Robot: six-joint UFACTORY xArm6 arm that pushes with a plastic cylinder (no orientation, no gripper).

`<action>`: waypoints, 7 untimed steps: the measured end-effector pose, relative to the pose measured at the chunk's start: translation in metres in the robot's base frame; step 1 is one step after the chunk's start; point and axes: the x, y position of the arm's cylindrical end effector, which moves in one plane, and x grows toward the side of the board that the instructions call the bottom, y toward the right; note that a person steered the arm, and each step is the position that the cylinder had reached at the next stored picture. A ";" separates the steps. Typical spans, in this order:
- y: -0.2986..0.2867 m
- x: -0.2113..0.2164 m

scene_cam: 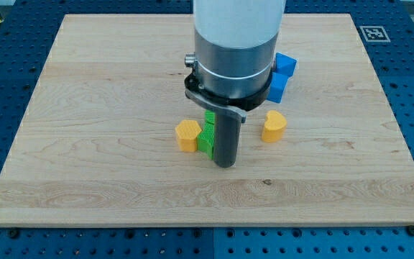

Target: Push the hexagon into the green circle

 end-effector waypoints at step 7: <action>-0.072 -0.031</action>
